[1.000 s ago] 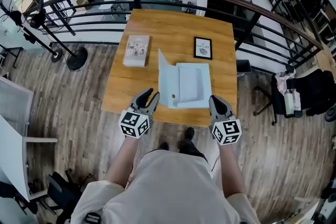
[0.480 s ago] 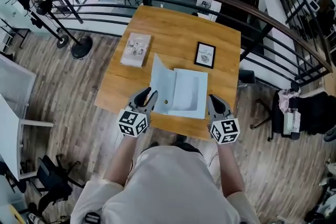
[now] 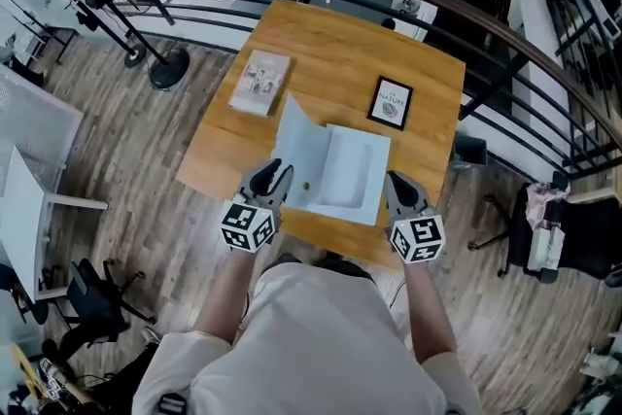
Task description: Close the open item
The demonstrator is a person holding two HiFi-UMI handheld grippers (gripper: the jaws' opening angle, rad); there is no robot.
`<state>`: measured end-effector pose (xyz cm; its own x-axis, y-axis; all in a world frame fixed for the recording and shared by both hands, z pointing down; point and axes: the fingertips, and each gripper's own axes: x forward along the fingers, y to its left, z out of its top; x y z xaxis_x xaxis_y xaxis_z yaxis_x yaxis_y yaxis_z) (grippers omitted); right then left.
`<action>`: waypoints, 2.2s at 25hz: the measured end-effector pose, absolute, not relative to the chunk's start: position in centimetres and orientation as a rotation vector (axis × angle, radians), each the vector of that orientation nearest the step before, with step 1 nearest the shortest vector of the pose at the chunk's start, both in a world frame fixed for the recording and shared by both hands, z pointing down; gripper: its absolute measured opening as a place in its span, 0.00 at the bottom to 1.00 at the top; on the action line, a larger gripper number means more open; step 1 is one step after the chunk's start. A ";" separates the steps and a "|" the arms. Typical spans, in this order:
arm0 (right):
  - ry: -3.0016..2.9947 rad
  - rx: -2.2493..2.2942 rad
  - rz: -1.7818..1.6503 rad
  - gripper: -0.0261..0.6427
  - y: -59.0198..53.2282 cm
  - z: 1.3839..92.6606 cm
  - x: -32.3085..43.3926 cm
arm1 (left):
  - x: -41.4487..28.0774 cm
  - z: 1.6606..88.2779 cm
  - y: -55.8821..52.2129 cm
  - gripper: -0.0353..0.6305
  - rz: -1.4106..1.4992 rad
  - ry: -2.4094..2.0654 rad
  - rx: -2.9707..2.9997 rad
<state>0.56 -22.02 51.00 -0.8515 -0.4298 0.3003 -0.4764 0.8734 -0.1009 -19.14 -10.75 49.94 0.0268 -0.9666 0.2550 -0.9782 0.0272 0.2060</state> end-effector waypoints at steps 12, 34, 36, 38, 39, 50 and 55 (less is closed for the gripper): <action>-2.770 0.607 0.311 0.04 -23.1 53.4 -1.1 | -20.6 52.0 -11.0 0.22 0.131 -2.011 1.895; -2.658 0.774 0.367 0.04 -22.3 56.1 -5.5 | -27.2 59.4 -13.4 0.22 0.358 -1.743 1.939; -2.646 0.791 0.376 0.04 -22.3 56.5 -5.6 | -27.5 60.4 -13.8 0.22 0.388 -1.716 1.940; -2.635 0.808 0.387 0.04 -22.4 56.8 -5.6 | -27.6 61.4 -14.2 0.22 0.419 -1.685 1.939; -2.630 0.816 0.392 0.04 -22.4 57.0 -5.7 | -27.7 61.9 -14.3 0.22 0.432 -1.669 1.937; -2.590 0.890 0.427 0.04 -22.1 58.0 -5.5 | -28.0 65.3 -15.3 0.23 0.524 -1.559 1.927; -2.572 0.928 0.436 0.04 -22.1 58.1 -4.8 | -27.7 65.8 -15.9 0.23 0.541 -1.529 1.941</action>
